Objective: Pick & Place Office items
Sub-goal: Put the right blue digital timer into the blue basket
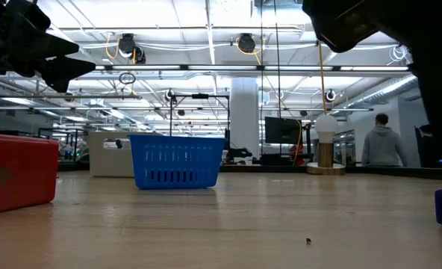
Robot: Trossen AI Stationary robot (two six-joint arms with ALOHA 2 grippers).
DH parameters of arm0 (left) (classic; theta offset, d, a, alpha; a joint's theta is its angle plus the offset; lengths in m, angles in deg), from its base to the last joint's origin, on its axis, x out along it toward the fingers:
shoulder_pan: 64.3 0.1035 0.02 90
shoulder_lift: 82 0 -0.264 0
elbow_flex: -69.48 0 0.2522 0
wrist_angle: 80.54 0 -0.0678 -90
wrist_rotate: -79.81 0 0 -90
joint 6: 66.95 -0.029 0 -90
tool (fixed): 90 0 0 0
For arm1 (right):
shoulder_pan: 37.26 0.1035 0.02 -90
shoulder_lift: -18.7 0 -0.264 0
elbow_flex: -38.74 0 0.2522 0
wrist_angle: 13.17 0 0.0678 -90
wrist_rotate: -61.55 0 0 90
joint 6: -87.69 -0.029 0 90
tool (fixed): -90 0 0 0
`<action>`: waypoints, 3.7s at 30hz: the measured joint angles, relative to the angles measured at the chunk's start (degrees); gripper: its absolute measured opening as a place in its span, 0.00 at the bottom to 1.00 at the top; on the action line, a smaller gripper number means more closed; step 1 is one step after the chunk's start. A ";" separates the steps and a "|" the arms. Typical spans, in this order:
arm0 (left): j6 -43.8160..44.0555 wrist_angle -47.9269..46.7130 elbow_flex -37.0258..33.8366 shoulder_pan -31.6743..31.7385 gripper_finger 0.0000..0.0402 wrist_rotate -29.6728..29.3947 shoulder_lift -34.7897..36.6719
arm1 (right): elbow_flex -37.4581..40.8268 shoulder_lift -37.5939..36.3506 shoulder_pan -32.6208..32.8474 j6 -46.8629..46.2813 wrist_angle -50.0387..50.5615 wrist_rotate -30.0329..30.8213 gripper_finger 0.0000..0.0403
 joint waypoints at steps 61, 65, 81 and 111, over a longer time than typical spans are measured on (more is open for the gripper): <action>0.00 0.00 0.00 0.00 0.64 0.02 0.01 | 9.72 -3.79 0.20 8.47 -10.97 -2.87 0.36; 0.00 -0.02 0.00 0.00 0.64 0.00 0.02 | 9.66 -6.63 0.15 9.59 -11.33 1.37 0.36; 0.00 0.00 0.00 0.00 0.64 0.00 0.02 | 9.51 -19.60 -1.42 30.95 -17.79 23.57 0.36; 0.00 0.02 0.00 -0.02 0.64 0.01 0.02 | 22.30 -20.63 -25.29 77.28 -56.76 16.26 0.36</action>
